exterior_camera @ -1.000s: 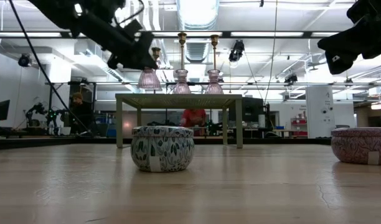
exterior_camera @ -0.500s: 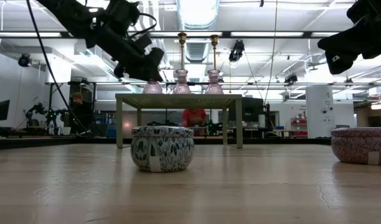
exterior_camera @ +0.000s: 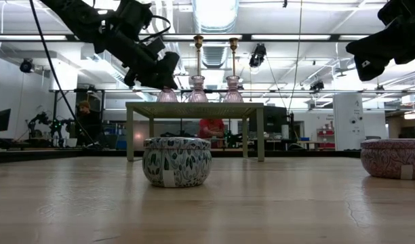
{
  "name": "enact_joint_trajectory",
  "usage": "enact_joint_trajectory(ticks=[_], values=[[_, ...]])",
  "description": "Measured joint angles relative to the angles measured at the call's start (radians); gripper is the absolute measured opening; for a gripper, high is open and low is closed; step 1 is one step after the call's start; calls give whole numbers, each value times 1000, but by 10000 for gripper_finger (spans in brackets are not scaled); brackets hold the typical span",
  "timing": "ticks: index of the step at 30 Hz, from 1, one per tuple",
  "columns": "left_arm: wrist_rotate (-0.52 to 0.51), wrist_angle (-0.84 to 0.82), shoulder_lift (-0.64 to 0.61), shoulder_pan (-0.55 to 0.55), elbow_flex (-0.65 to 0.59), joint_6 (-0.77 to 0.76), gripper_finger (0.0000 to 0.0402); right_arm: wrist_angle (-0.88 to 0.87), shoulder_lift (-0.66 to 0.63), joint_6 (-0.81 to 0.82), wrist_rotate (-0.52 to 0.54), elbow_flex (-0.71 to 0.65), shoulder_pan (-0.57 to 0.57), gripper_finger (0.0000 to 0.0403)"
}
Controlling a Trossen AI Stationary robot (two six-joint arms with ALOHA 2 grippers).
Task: Pick & Place candle stick holders
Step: Put the pink candle holder on the shelf aligned with the other pink candle holders
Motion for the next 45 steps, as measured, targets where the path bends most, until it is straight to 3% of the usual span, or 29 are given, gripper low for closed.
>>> enact_joint_trajectory(ticks=[12,17,27,36,45], values=[[18,-18,-18,-7,0,17,258,0,0,0,0,0,0,9],[40,-81,-79,-33,0,25,284,1,-1,0,0,0,0,9],[59,-239,-239,-178,-1,29,282,0,-1,0,0,0,0,9],[52,-227,-342,-331,-47,-5,282,0,0,0,0,0,0,9],[54,-173,-395,-429,-189,-13,281,1,-1,2,0,0,0,9]])
